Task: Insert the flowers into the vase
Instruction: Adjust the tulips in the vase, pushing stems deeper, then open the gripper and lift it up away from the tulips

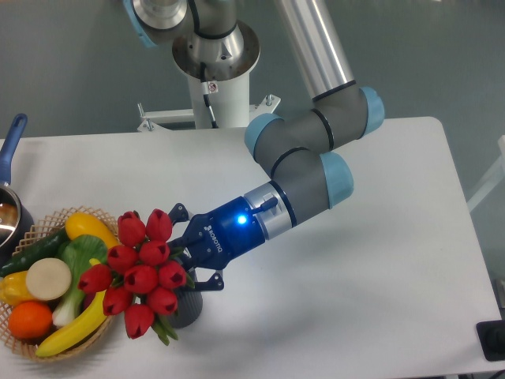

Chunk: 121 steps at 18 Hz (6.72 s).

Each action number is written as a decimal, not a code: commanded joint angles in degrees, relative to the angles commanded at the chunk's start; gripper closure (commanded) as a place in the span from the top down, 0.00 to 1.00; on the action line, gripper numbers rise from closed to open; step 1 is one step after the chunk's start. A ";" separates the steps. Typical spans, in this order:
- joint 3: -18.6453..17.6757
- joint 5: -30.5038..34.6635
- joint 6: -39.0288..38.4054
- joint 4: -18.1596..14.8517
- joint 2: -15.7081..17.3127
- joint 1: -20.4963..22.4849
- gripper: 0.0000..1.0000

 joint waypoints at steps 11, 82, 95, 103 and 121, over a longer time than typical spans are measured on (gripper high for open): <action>-1.31 0.09 2.11 -0.09 -0.97 0.00 0.37; -7.91 5.25 9.15 0.09 0.26 1.76 1.00; -8.18 28.78 12.57 0.26 6.15 1.41 1.00; -1.59 48.04 13.45 -0.17 10.54 -0.35 1.00; -2.46 72.15 21.79 -18.71 31.11 9.49 1.00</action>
